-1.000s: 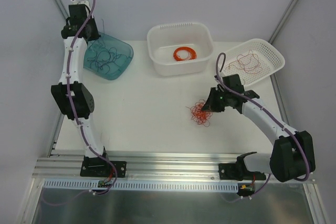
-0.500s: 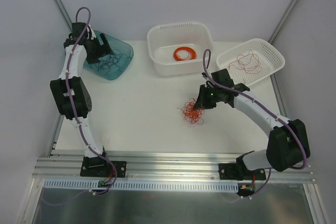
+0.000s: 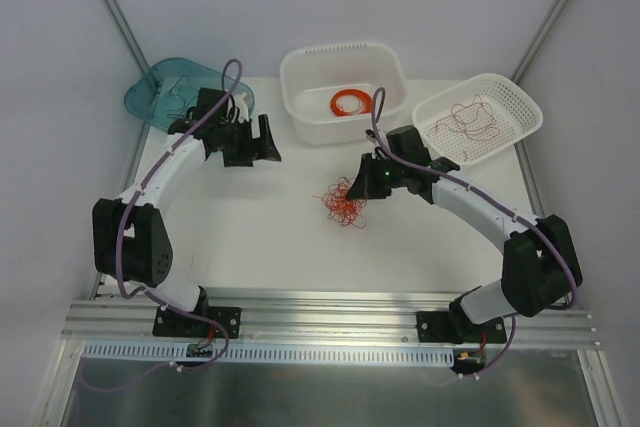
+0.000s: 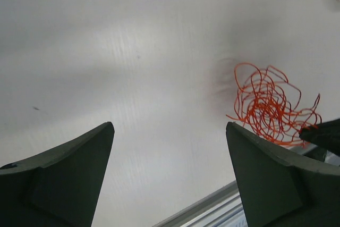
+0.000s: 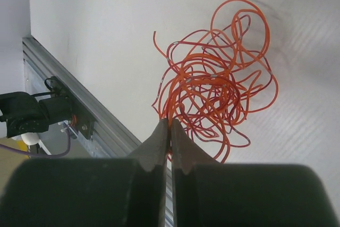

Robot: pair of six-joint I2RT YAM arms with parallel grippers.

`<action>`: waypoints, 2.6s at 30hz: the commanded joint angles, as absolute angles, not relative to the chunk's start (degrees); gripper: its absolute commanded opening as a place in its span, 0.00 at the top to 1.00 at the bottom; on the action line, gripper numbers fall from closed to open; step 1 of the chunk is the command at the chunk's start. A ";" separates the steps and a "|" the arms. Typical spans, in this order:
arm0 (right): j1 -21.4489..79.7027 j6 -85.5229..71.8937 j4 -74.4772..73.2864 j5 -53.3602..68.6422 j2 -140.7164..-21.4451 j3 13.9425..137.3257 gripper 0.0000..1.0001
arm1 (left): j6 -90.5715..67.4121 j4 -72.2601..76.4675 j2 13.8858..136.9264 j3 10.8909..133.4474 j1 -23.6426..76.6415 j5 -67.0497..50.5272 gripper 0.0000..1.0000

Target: Untangle the cables

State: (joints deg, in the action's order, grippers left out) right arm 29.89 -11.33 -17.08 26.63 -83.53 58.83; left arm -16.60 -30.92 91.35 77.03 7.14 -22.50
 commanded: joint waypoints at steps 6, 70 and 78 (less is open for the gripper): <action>32.17 -15.64 -4.15 26.98 -87.80 54.78 0.94 | -21.08 -22.52 80.69 61.37 18.18 -24.96 0.14; 37.26 -16.70 -4.40 15.11 -80.42 48.78 0.28 | -25.66 -15.29 94.83 62.23 39.55 -6.51 0.70; 38.23 -18.89 -1.23 15.73 -85.60 50.45 0.28 | -25.66 -15.29 92.47 61.96 39.55 -7.29 1.00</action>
